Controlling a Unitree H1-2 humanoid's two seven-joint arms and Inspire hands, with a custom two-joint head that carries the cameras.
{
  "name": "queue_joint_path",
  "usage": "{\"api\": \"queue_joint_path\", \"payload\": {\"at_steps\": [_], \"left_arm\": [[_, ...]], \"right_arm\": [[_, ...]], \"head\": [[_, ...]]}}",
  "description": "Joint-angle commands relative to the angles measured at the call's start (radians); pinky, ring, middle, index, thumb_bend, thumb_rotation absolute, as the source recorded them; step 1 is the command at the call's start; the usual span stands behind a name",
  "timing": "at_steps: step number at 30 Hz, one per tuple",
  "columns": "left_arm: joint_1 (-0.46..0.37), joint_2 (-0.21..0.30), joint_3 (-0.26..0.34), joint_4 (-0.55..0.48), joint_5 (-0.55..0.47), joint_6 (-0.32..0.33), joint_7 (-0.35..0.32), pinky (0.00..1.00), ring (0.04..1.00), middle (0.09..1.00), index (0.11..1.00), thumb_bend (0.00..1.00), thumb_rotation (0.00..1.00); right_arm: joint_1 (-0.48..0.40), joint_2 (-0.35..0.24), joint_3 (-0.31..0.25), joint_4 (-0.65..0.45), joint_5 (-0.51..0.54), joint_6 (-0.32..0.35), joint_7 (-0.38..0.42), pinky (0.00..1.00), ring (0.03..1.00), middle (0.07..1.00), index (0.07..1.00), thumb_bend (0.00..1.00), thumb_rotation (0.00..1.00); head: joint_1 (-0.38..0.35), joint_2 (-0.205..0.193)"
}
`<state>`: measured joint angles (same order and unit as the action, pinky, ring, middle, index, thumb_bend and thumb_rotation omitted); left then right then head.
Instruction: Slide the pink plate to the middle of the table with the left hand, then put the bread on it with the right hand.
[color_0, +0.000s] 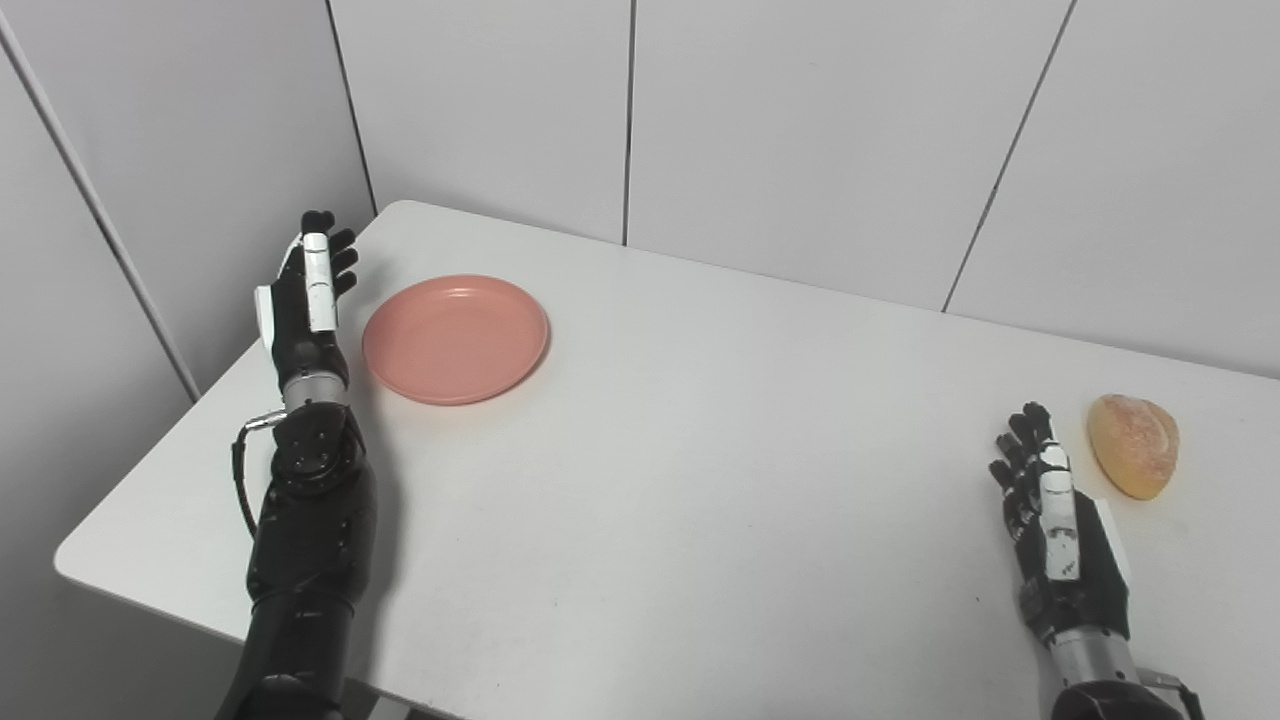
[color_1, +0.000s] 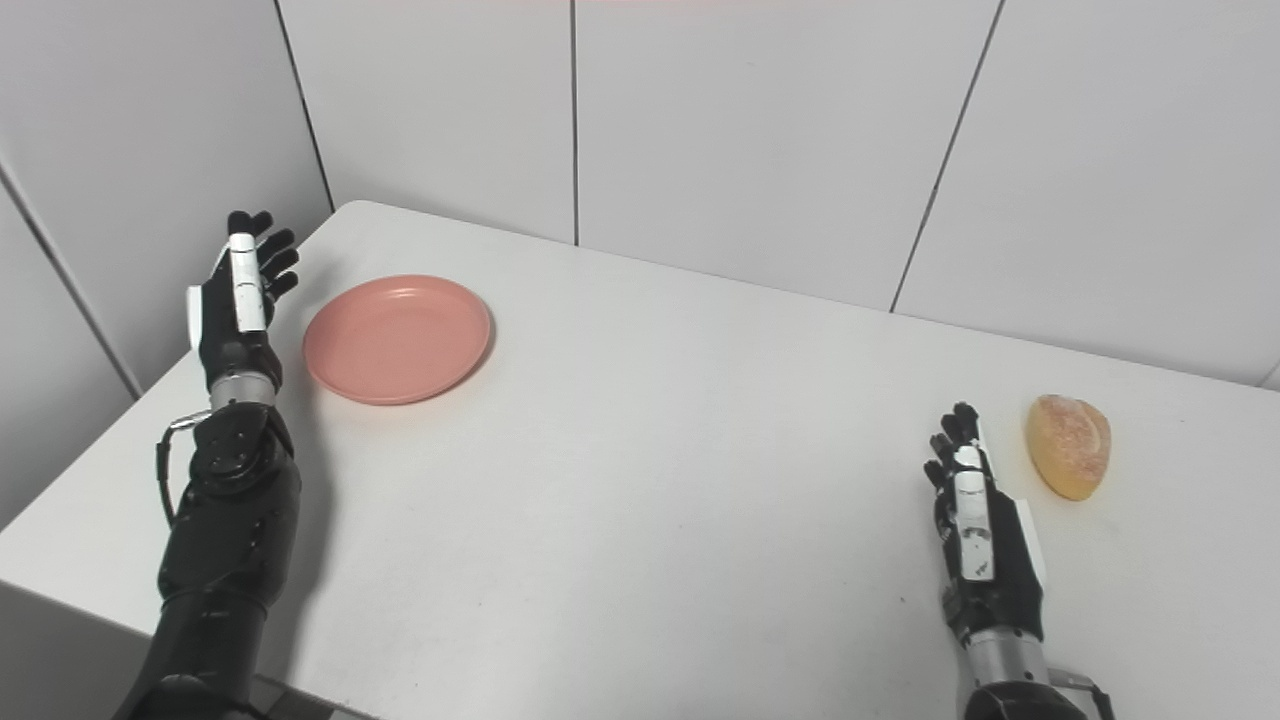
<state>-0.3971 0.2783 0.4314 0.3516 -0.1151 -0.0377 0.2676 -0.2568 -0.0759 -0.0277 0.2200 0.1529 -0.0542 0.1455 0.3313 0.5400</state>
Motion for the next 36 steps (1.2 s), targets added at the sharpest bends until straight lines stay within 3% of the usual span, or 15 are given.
{"api": "queue_joint_path", "payload": {"at_steps": [1,19,36], "left_arm": [[-0.033,0.046,0.01,-0.009,0.017,-0.057,0.02,0.83,0.816,0.8,0.813,0.8,1.0],[-0.025,0.043,0.031,0.095,-0.068,-0.059,-0.002,0.85,0.846,0.835,0.84,0.8,1.0],[-0.045,0.029,-0.022,0.169,-0.112,-0.069,-0.079,0.88,0.873,0.856,0.848,0.77,1.0]], "right_arm": [[0.008,-0.01,-0.009,0.012,0.012,-0.042,0.017,1.0,1.0,1.0,1.0,0.77,0.97],[0.015,-0.009,-0.014,-0.008,0.009,-0.039,0.016,1.0,1.0,1.0,1.0,0.77,0.98],[0.017,-0.003,-0.016,-0.029,-0.004,-0.029,-0.003,1.0,1.0,1.0,1.0,0.75,0.98]], "head": [[0.003,0.002],[0.003,0.013],[-0.003,0.026]]}}
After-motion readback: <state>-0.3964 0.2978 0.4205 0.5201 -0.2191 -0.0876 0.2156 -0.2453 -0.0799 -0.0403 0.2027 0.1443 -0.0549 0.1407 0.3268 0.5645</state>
